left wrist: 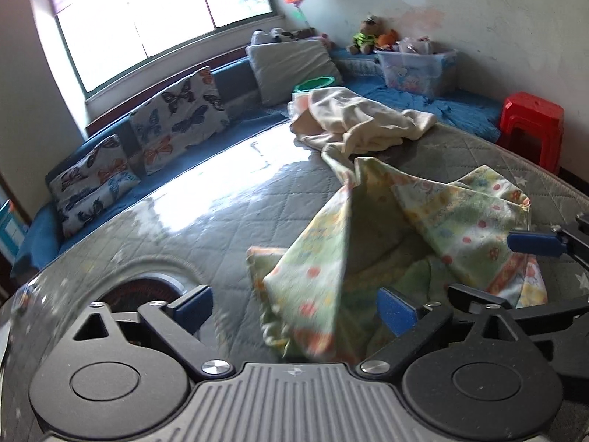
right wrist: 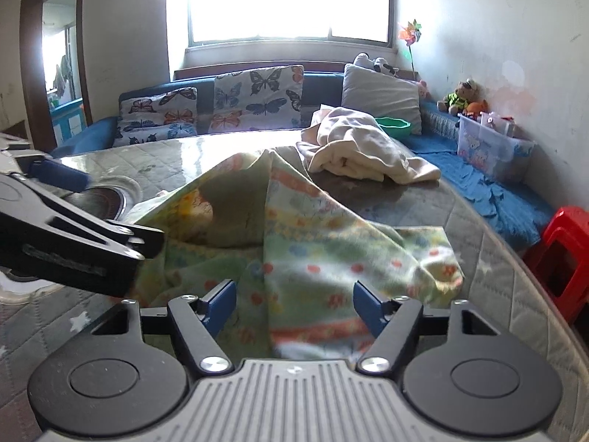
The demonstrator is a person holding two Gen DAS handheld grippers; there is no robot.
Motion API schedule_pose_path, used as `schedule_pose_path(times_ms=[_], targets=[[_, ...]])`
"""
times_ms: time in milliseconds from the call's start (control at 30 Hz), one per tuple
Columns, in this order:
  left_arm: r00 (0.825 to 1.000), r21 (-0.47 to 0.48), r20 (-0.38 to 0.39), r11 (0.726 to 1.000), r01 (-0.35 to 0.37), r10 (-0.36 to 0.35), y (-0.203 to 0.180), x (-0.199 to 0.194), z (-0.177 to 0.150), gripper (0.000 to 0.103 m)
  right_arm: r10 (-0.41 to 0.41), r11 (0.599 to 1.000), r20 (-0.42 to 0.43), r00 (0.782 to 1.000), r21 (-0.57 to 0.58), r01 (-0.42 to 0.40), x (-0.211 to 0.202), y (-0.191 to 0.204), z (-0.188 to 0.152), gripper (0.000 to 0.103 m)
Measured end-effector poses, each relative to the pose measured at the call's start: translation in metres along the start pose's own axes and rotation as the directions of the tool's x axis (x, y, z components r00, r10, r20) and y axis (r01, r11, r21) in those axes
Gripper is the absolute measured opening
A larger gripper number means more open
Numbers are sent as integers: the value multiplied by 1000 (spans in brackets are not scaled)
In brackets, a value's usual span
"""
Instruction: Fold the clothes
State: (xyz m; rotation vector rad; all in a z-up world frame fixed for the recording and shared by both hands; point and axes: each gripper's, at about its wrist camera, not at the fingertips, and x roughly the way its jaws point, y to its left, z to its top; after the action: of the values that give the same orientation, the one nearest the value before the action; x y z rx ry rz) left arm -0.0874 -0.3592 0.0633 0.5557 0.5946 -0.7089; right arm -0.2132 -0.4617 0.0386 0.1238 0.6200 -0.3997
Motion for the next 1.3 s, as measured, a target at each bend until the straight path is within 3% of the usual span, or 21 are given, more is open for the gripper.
schedule_pose_path(times_ms=[33,100,233,433,600,733,800,933,1033,1067,1100,1200,1300], targets=[[1000,7,-11,1000,-5,5,-1,6,2,68,-5,1000,0,1000,-7,5,4,1,2,69],[999,-6,-37,1000,-3,3,1,16,3,29,-9,1000,-1,1000,-17,9,10,3,5,67],[998,-68,-56,998,10,-14,13,20,-3,10,-10,1000,8,1000,-22,10,16,5,10,64],[998,-153,-45,988,25,-33,31,-2,-14,6,-34,998,21,999,-60,35,31,12,19,55],[998,-193,-37,981,35,-43,43,-22,-30,6,-22,999,-1,1000,-33,22,36,12,21,34],[998,-239,-43,970,42,-54,54,-35,-44,6,17,1000,8,1000,-22,-17,27,16,16,37],[998,-255,-40,966,42,-54,58,-42,-51,6,40,998,26,999,-39,-39,23,21,15,53],[998,-291,-42,956,30,-44,69,-57,-65,6,51,993,67,996,-105,-43,19,42,15,53],[998,-324,-46,946,18,-35,80,-69,-79,6,104,990,77,992,-104,-96,17,52,19,39],[998,-336,-49,942,12,-31,85,-73,-85,6,122,988,84,989,-107,-113,15,55,20,25],[998,-347,-53,938,6,-26,89,-77,-91,6,130,987,93,987,-107,-120,12,57,21,19],[997,-391,-76,920,-28,-2,108,-86,-110,6,158,986,131,979,-78,-148,-5,57,21,8],[994,-435,-112,898,-65,17,127,-94,-134,6,144,989,181,973,-48,-137,-26,46,18,6]])
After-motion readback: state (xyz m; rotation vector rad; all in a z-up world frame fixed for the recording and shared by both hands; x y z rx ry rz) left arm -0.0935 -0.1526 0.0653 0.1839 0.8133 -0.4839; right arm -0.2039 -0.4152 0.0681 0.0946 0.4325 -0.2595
